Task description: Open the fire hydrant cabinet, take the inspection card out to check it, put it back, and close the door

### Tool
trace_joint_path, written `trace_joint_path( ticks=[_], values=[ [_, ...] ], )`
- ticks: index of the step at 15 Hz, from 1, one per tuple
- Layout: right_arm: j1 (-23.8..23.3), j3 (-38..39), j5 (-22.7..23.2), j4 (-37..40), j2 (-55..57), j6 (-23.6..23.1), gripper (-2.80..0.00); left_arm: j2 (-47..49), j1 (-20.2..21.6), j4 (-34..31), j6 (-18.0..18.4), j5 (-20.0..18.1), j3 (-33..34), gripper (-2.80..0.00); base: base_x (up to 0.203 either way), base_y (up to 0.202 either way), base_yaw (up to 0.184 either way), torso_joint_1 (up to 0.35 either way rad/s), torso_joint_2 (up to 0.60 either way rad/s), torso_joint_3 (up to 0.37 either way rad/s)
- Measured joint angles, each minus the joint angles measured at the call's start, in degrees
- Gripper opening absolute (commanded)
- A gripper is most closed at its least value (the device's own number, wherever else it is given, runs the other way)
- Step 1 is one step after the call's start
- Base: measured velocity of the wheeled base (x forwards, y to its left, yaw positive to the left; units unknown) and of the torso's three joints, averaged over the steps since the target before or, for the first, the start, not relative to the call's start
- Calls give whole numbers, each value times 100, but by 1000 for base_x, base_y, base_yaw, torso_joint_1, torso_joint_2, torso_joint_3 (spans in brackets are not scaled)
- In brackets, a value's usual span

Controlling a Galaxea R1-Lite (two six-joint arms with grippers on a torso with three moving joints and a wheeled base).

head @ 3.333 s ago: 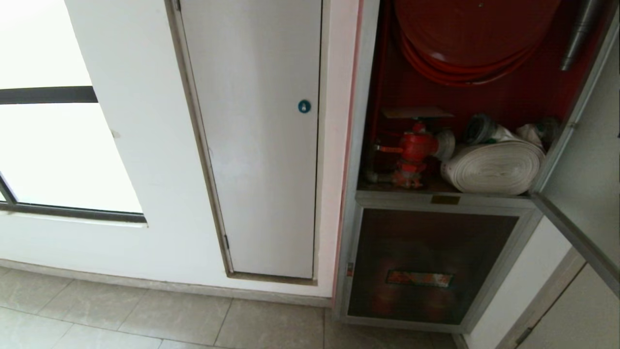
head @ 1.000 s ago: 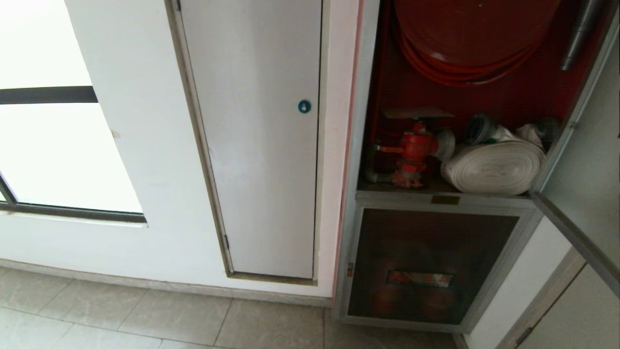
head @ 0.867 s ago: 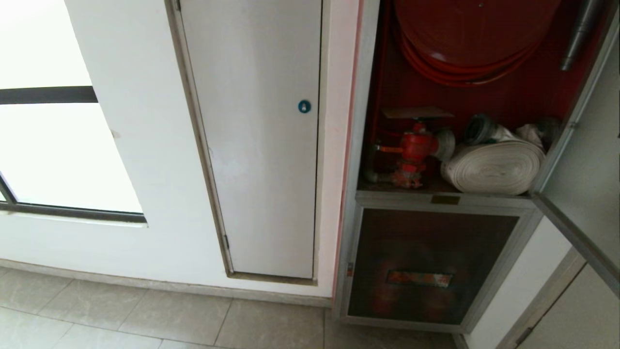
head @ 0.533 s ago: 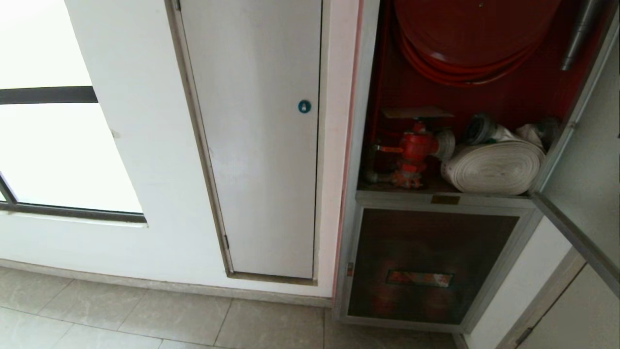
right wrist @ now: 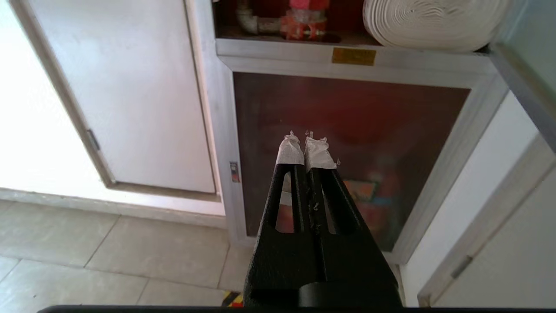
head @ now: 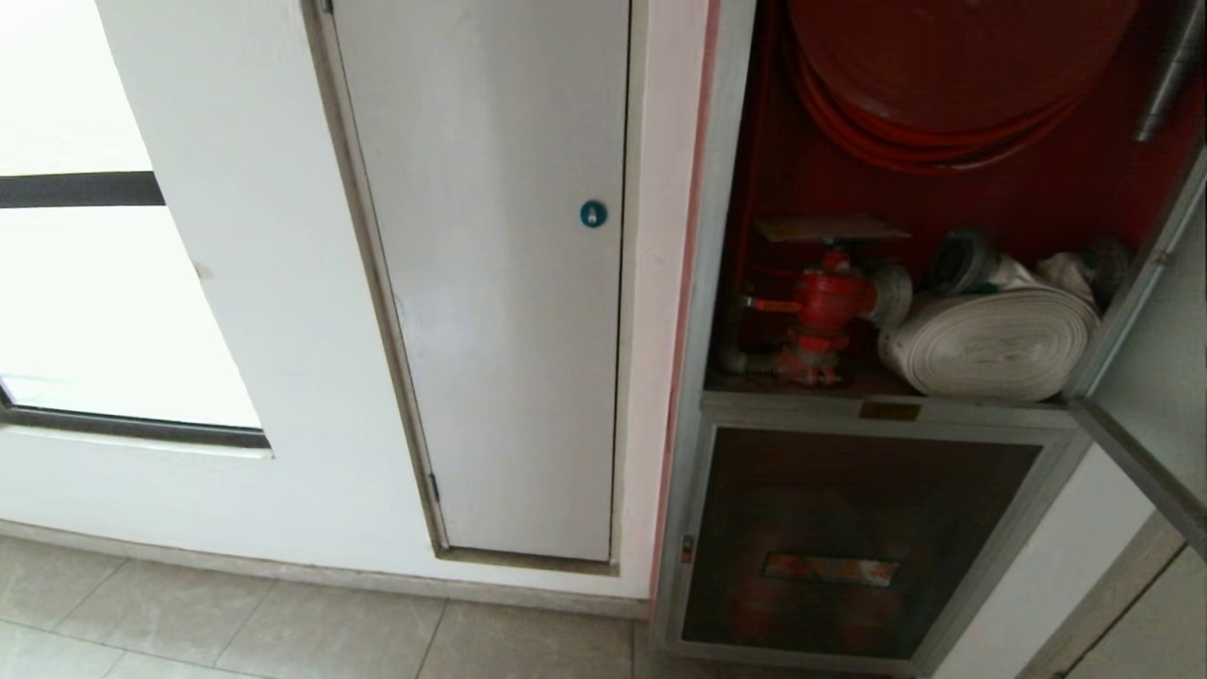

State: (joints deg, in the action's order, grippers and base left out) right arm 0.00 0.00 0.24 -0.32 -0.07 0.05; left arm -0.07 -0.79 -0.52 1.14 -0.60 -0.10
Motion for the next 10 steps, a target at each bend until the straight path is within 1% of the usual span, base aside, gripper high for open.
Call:
trace_joint_path(
  ticks=[10],
  values=[
    [0,0,0,1,0,0,-280,0,2,1,1,0,0,-280,196,0,-1,2,2,4]
  ],
)
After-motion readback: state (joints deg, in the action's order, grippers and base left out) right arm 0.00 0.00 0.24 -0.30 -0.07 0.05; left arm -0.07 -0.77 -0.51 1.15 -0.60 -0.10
